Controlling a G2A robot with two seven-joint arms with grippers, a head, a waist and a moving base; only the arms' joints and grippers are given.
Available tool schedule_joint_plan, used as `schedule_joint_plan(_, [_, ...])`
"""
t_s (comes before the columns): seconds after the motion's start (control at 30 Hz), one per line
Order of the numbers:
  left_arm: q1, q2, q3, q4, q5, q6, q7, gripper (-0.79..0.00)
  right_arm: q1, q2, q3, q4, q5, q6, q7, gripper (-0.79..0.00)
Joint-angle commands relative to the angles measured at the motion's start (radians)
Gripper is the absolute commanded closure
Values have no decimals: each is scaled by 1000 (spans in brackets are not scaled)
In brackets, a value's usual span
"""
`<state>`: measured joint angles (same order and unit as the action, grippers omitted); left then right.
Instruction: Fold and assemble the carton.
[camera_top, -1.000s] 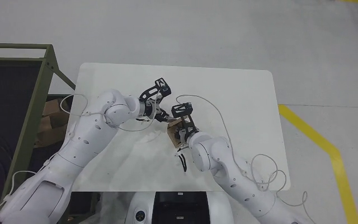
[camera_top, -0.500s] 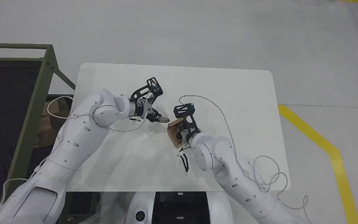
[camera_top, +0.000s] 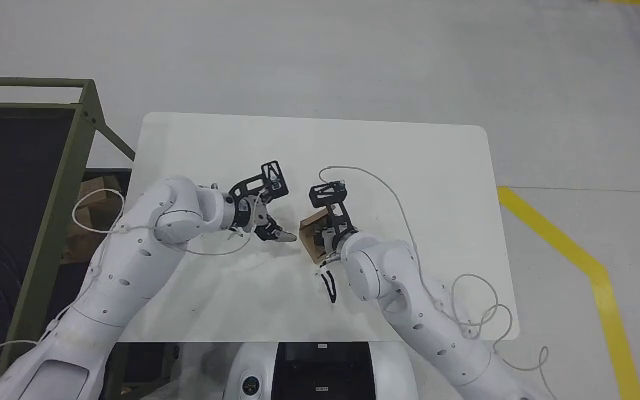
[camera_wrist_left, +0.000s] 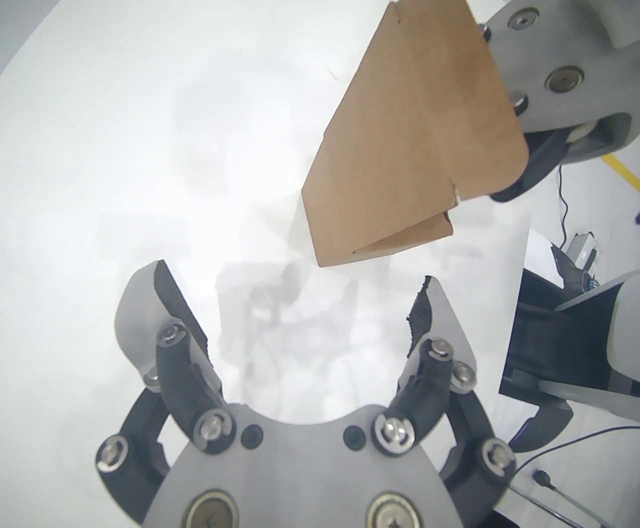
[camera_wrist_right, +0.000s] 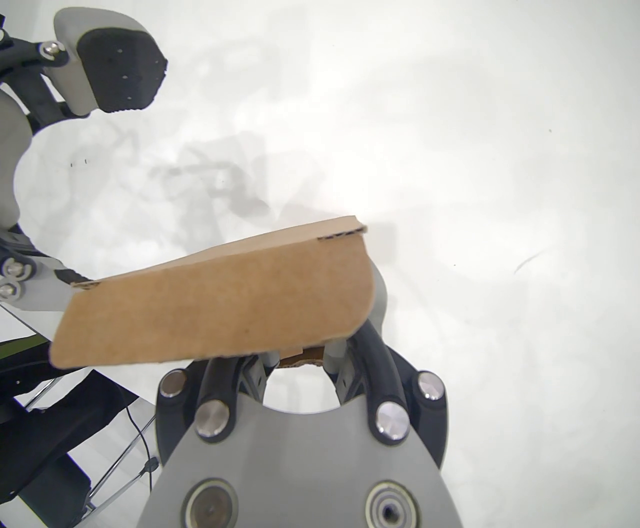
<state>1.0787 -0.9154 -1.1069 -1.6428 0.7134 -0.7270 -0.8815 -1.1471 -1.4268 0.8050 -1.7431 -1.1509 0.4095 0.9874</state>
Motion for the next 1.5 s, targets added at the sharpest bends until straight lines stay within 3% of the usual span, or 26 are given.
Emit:
schedule_joint_plan(0.0, [-12, -6, 19, 12, 9, 30, 20, -785, -4, 0, 7, 0, 2, -3, -1, -160])
schedule_joint_plan(0.73, [-78, -30, 74, 94, 24, 139, 109, -785, -18, -14, 16, 6, 9, -44, -10, -185])
schedule_joint_plan(1.47, [-134, -55, 106, 128, 69, 235, 160, -785, -41, -29, 38, 3, -13, 5, -56, -163])
